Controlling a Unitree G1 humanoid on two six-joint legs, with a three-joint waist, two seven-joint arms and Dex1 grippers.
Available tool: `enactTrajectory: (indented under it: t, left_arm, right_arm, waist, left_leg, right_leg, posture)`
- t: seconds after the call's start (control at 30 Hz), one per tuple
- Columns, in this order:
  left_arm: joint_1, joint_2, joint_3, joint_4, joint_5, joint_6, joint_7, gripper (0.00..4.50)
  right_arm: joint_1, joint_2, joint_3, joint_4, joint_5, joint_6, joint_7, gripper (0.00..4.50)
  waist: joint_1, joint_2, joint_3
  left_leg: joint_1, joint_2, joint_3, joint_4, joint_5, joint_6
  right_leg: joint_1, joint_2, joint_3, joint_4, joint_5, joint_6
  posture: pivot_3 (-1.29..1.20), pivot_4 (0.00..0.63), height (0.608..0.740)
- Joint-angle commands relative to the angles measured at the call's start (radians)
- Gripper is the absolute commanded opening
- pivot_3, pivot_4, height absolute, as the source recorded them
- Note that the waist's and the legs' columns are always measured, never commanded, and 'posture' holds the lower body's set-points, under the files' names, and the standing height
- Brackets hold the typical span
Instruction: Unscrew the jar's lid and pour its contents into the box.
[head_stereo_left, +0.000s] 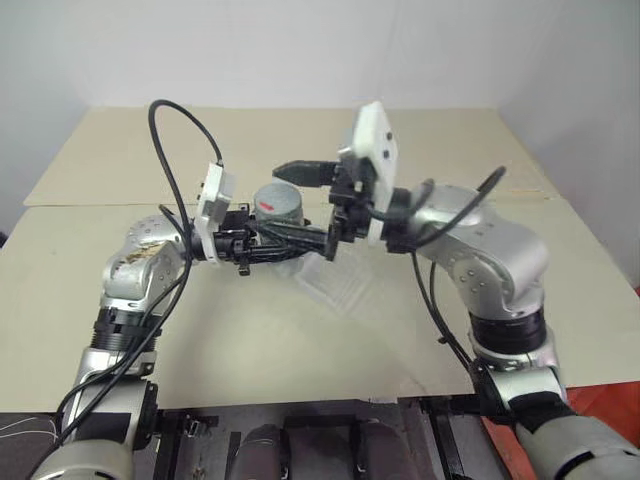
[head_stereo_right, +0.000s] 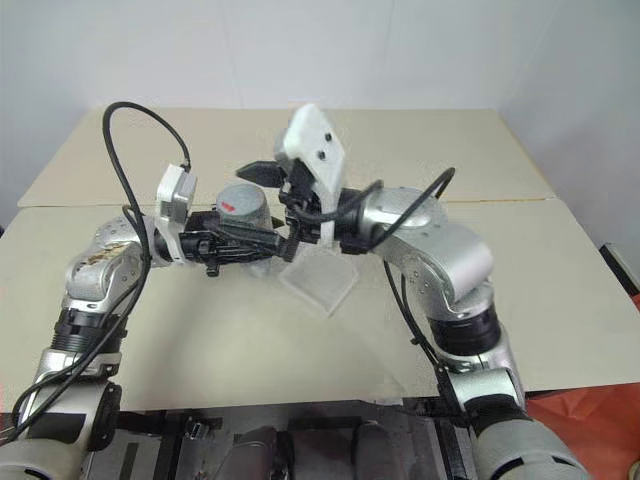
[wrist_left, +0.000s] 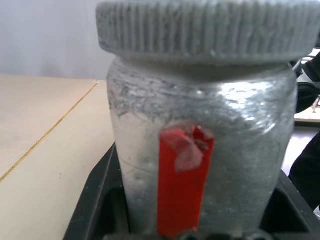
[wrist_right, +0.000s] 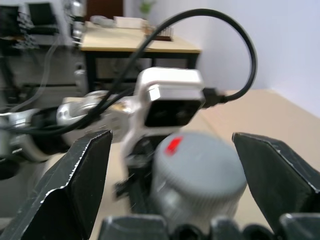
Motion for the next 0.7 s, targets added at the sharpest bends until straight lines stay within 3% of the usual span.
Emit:
enactTrajectory:
  t: [0.03, 0.33, 0.7]
  left_arm:
    - [-0.015, -0.004, 0.006, -0.027, -0.003, -0.036, -0.020, 2.01]
    - [-0.010, 0.000, 0.025, -0.031, -0.020, -0.050, -0.041, 2.01]
    - [0.020, 0.039, 0.047, -0.066, -0.046, -0.036, -0.076, 2.01]
  right_arm:
    - [-0.039, 0.022, 0.010, 0.043, -0.039, -0.014, -0.038, 4.47]
    - [-0.051, 0.020, -0.031, 0.112, -0.021, -0.031, -0.002, 4.47]
    - [0.011, -0.134, -0.132, 0.120, 0.053, -0.049, 0.101, 4.47]
  waist:
    - [0.001, 0.000, 0.000]
    - [0.000, 0.000, 0.000]
    - [0.000, 0.000, 0.000]
  left_leg:
    - [0.000, 0.000, 0.000, 0.000, 0.000, 0.000]
    - [0.000, 0.000, 0.000, 0.000, -0.001, 0.002]
    - [0.000, 0.000, 0.000, 0.000, -0.003, 0.005]
  right_leg:
    - [0.000, 0.000, 0.000, 0.000, 0.000, 0.000]
    - [0.000, 0.000, 0.000, 0.000, 0.000, 0.000]
    - [0.000, 0.000, 0.000, -0.001, 0.000, 0.000]
  posture:
    - [0.00, 0.150, 0.740]
    - [0.00, 0.150, 0.740]
    - [0.00, 0.150, 0.740]
